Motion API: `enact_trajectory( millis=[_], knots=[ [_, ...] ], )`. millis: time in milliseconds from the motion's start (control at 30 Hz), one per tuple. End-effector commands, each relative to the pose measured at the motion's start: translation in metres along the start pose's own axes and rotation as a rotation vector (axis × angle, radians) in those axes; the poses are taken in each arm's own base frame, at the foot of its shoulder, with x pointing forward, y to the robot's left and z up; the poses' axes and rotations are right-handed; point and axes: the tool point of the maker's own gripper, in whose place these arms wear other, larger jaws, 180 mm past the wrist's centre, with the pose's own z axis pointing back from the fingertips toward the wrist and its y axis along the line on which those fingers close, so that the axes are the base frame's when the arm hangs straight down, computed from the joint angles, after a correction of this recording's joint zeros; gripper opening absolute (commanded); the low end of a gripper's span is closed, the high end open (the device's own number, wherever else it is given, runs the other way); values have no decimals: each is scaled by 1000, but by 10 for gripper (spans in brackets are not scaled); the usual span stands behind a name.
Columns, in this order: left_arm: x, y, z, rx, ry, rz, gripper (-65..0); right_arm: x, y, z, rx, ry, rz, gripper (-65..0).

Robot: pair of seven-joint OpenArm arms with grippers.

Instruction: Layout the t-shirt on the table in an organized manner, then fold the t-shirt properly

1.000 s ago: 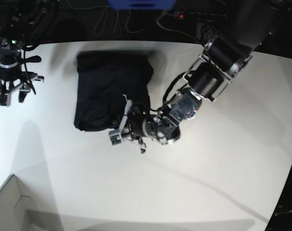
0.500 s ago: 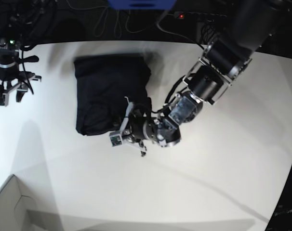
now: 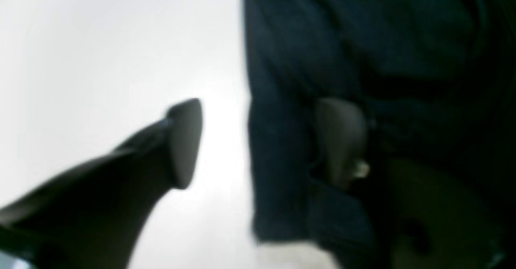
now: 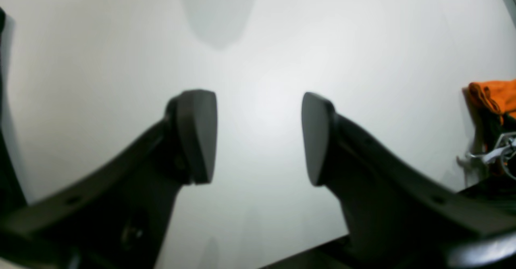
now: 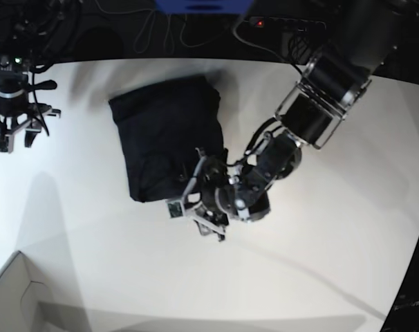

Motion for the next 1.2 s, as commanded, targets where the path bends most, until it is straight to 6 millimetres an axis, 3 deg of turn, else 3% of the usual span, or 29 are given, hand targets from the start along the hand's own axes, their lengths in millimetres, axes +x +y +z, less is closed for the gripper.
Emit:
enact_trajectory(
  millis=[0,100,267,433,600,767,833,967,1067,1167],
  knots=[
    [31,28,16,70,-78,-19,-165,13,-4,2,-10,-47,3,-314],
    [39,52,35,142,-105,9,-111,12,-1,2,6,-44,16,-314],
    [32,73,56,216,-119,93,-104,8,19,4,115,-37,97,-317],
    [-18,89,91,322,-73,195,-104,-4,31,8,165,-11,118,-317],
    [-123,93,152,494,37,452,-104,-21,49,11,219,29,100,-318],
    [-232,51,221,675,153,740,-106,-48,72,1,288,98,59,-325],
    [-260,30,239,712,202,804,-106,-54,89,-2,338,116,64,-357],
    [-300,-17,273,761,248,927,-107,-61,120,-1,427,133,78,-494],
    [-319,-49,291,778,239,1022,-107,-65,143,5,486,145,89,-594],
    [-332,-74,307,793,227,1099,-107,-69,165,16,539,150,85,-650]
  ],
)
